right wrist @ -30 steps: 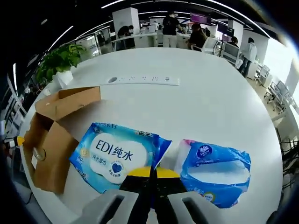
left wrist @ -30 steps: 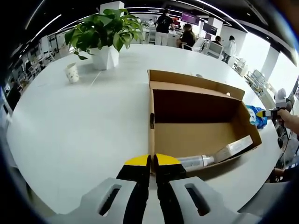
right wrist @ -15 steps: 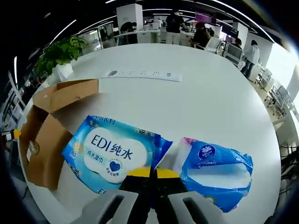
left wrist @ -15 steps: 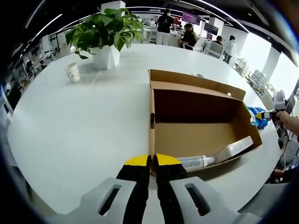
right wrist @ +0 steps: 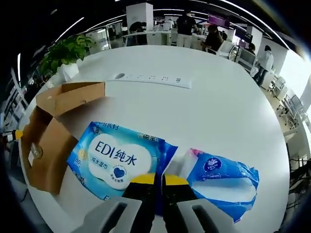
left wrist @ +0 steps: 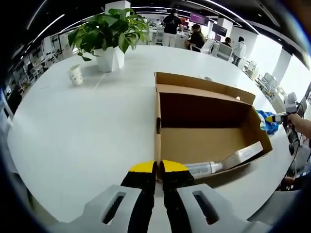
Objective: Operate the shoe box by opening the lid, removing the specified soft item, and placing it in the target area until the item is outside and the box remains undamaged.
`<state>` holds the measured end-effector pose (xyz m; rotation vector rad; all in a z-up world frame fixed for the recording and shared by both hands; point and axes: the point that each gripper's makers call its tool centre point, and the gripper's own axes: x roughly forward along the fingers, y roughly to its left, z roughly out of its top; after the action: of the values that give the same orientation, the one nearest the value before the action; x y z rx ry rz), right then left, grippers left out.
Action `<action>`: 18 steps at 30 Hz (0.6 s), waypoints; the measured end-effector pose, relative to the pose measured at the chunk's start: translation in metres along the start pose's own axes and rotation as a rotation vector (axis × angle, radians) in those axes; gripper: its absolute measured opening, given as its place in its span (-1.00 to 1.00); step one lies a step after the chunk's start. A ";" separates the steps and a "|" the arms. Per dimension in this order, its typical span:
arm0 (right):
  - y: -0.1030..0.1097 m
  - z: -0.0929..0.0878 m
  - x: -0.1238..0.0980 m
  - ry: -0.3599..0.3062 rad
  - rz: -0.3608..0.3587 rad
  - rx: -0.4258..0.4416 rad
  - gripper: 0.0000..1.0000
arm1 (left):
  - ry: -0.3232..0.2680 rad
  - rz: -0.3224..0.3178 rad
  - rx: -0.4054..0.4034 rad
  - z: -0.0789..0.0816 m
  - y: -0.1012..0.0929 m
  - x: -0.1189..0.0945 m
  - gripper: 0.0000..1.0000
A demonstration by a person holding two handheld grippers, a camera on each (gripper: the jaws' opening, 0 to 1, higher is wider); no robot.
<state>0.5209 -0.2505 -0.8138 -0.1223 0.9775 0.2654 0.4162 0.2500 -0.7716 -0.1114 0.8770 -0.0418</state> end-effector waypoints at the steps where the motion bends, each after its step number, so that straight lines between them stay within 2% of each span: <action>1: 0.001 0.000 -0.004 -0.003 0.000 -0.005 -0.98 | -0.001 -0.002 -0.002 0.000 0.000 0.000 -0.97; 4: 0.000 0.006 -0.012 -0.026 0.003 -0.039 -0.95 | -0.002 -0.003 -0.001 0.000 0.001 0.001 -0.97; 6: 0.005 0.009 -0.018 -0.041 0.031 -0.045 -0.91 | 0.000 -0.005 0.001 0.000 0.000 0.001 -0.97; 8: 0.016 0.010 -0.035 -0.054 0.037 -0.105 -0.85 | 0.001 -0.005 0.001 0.000 0.000 0.001 -0.98; 10: 0.024 0.011 -0.046 -0.061 0.055 -0.113 -0.83 | 0.001 -0.003 0.004 0.000 0.000 0.000 -0.98; 18: 0.051 0.032 -0.073 -0.092 0.151 -0.209 -0.69 | 0.011 -0.005 0.002 0.001 0.000 0.001 -0.98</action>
<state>0.4937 -0.2061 -0.7349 -0.2254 0.8675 0.5079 0.4175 0.2503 -0.7720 -0.1119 0.8877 -0.0476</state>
